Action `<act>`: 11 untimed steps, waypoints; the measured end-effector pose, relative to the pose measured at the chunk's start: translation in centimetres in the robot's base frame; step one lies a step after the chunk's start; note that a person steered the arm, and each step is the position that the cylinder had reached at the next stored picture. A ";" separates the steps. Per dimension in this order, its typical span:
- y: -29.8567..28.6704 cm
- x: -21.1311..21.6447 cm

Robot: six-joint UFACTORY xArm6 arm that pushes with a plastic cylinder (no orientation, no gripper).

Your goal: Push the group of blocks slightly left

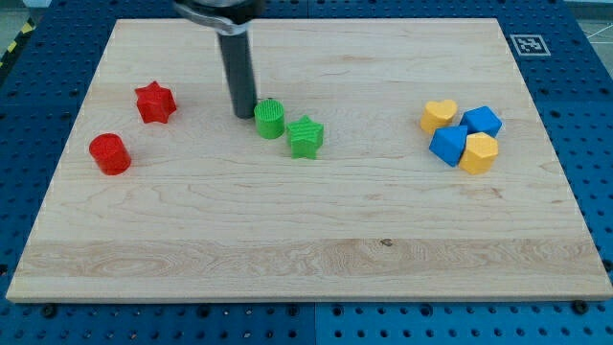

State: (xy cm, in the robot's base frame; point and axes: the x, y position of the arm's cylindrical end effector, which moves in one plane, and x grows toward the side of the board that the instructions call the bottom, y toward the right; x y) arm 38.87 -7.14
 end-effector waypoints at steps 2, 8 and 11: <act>1.0 -0.8; 35.1 2.0; 34.8 4.9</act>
State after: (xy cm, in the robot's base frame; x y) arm 43.77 27.67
